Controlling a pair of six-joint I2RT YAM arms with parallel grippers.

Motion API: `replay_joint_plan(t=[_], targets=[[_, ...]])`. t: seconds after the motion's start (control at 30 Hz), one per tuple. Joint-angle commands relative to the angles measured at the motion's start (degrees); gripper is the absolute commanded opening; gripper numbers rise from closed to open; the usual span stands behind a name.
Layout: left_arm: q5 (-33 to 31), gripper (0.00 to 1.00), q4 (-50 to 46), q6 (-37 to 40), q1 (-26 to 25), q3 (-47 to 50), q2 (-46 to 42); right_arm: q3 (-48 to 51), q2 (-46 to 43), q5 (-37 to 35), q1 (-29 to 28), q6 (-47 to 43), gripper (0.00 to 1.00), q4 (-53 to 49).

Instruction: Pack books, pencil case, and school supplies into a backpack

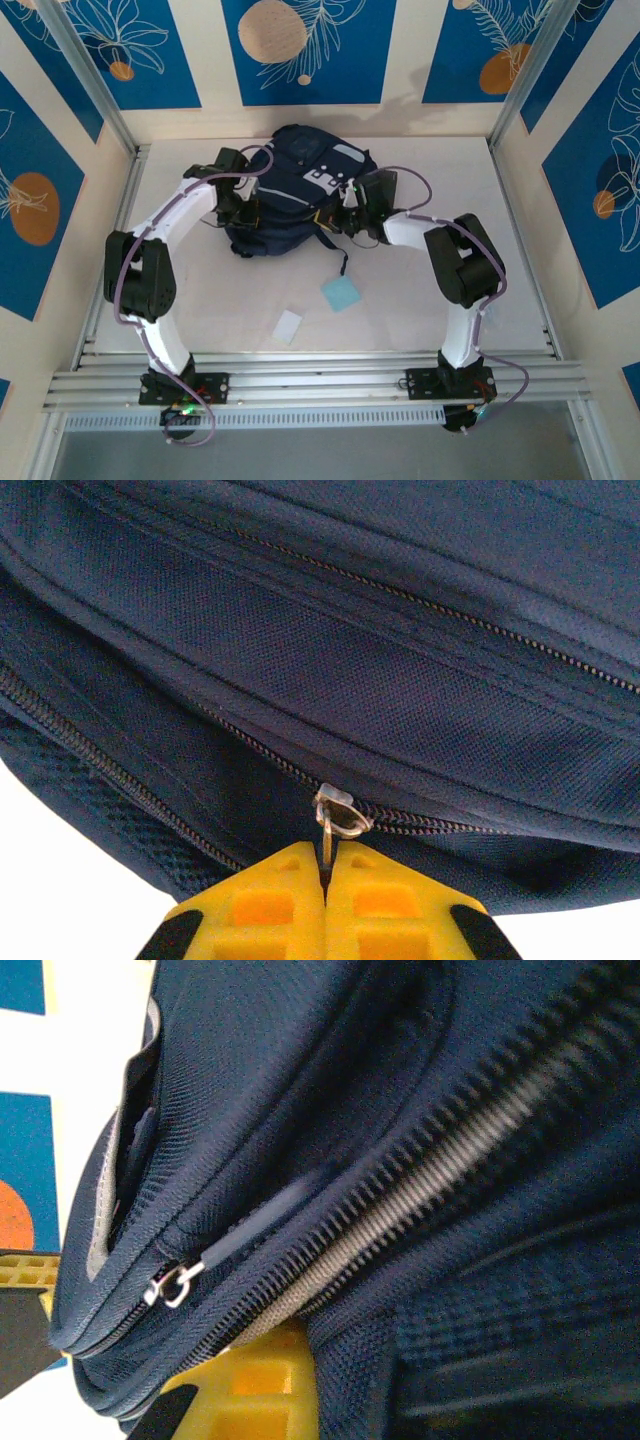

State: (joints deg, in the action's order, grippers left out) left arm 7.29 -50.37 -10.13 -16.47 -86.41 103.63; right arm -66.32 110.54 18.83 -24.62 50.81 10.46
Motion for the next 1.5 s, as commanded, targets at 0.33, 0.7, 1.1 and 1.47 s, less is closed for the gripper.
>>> replay_joint_plan(t=[0.33,0.7,1.1,1.47], targets=[[15.8,0.00,5.7,-8.7,-10.0,8.2,-10.4,-29.5,12.4,-0.3,10.0,-9.9,0.10,-21.6],[14.4,0.00,9.9,-11.2,-12.2,-7.4,3.0,2.3,-10.8,-1.3,11.4,4.3,1.00,-8.8],[17.6,0.00,11.6,-14.0,-13.5,-9.0,3.9,19.4,-16.8,-10.0,-1.1,12.8,0.99,8.9],[19.7,0.00,11.0,-15.3,-14.7,-1.9,-0.1,16.3,-2.0,-19.0,-6.6,17.2,0.04,24.7]])
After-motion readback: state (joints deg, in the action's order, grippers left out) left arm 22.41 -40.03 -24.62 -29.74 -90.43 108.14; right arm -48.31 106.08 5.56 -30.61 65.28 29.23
